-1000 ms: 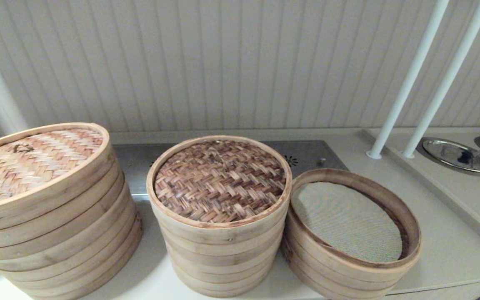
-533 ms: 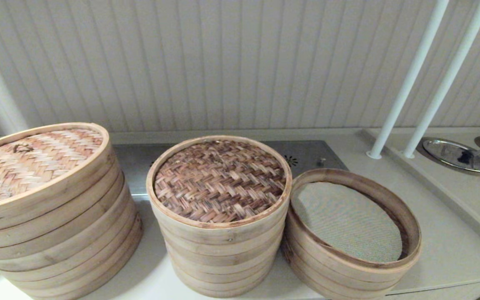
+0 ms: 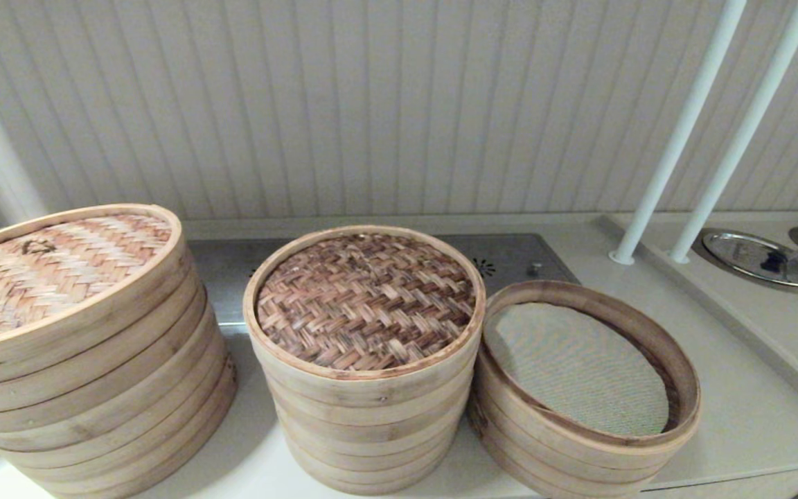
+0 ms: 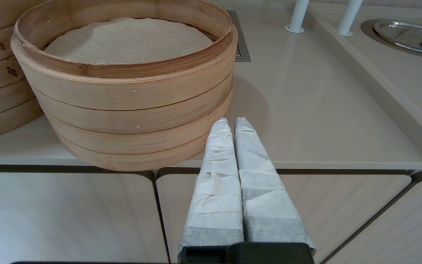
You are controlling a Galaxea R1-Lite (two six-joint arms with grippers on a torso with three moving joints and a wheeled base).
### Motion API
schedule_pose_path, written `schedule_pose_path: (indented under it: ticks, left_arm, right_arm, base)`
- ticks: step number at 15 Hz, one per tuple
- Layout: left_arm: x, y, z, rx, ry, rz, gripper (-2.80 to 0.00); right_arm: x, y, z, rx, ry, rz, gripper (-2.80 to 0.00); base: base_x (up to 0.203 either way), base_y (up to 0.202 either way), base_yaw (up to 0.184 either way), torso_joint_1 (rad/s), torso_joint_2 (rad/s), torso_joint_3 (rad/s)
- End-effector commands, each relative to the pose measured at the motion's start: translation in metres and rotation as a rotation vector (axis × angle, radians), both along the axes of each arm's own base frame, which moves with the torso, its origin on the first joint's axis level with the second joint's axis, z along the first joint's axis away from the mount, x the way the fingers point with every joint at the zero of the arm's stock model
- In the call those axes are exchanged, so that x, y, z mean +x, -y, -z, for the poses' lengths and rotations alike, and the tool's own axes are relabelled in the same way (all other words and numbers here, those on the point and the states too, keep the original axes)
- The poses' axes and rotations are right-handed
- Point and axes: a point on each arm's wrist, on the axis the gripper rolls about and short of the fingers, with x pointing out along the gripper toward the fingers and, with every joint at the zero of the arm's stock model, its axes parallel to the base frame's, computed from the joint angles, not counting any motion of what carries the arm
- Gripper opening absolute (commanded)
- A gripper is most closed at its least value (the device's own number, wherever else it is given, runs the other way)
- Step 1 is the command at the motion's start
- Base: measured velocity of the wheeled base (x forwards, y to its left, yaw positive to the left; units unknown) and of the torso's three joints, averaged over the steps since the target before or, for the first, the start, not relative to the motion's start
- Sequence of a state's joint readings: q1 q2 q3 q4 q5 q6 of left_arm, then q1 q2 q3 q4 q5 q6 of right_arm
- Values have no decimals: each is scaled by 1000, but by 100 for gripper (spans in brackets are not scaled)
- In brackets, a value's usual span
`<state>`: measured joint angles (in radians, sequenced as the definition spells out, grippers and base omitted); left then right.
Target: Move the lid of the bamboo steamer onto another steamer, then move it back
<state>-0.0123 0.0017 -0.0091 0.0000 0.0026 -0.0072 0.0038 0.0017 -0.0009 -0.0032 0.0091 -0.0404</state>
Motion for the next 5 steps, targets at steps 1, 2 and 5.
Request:
schedule_pose_path:
  ticks: [1,2,5]
  left_arm:
    - [0,0,0,0,0,0,-280]
    - [0,0,0,-2,0,1,-280]
    - [0,0,0,0,0,0,-280]
  right_arm:
    - [0,0,1,19,-7,1,-280]
    - [0,0,1,43,-8,5,-280]
    - [0,0,1,50,-7,5,-280]
  base:
    - [0,0,0,0,0,0]
    - [0,0,0,0,0,0]
    - [0,0,0,0,0,0]
